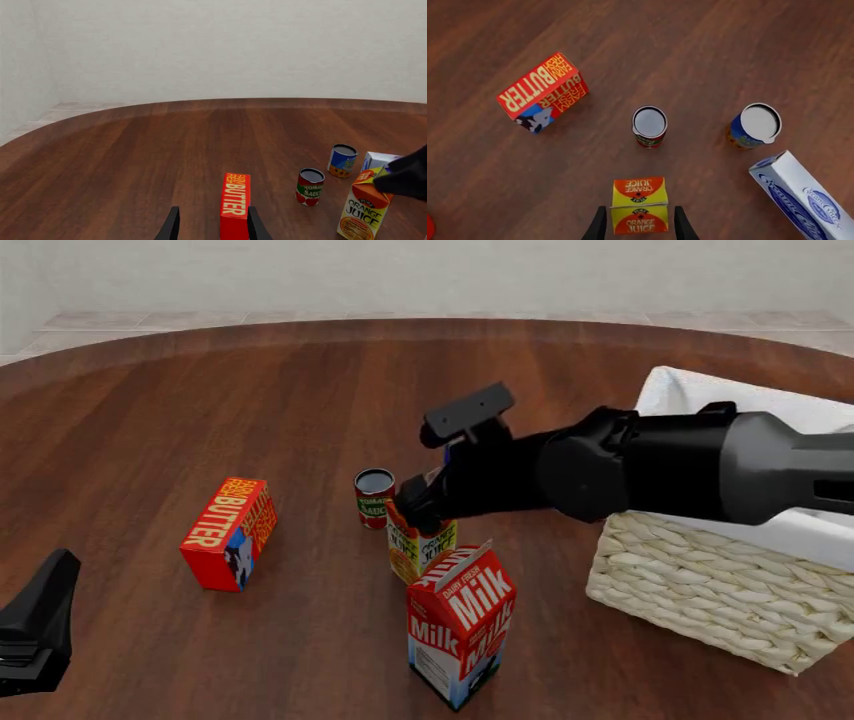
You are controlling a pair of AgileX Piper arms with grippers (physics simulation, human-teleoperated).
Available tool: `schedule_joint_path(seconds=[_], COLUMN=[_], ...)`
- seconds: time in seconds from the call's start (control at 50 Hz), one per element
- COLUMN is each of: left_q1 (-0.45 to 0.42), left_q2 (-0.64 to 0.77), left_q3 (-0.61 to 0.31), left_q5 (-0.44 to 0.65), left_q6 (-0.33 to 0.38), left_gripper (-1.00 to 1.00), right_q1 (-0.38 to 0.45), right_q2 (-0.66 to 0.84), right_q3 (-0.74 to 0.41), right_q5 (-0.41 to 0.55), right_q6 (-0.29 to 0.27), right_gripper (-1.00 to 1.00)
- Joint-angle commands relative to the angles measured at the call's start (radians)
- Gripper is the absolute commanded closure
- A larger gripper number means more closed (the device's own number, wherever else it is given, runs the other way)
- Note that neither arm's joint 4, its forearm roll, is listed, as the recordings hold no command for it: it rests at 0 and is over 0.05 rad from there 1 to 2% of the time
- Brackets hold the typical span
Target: Pick up the orange juice, and put it in the basket.
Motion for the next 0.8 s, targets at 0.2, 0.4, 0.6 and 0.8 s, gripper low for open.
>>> schedule_joint_path(seconds=[0.2,0.4,0.6,0.8], left_q1=[0.000,0.000,0.000,0.000], left_q2=[0.000,0.000,0.000,0.000], left_q3=[0.000,0.000,0.000,0.000], left_q5=[0.000,0.000,0.000,0.000], left_q6=[0.000,0.000,0.000,0.000], left_gripper=[-1.00,-1.00,-1.00,-1.00], right_q1=[0.001,-0.001,-0.003,0.004], right_q2=[0.026,0.039,0.057,0.056], right_q3=[0.004,0.006,0.015,0.017], right_q5=[-0.012,-0.021,-0.036,-0.040], right_q6=[-0.001,0.001,0.007,0.012], right_gripper=[-1.00,-1.00,-1.00,-1.00])
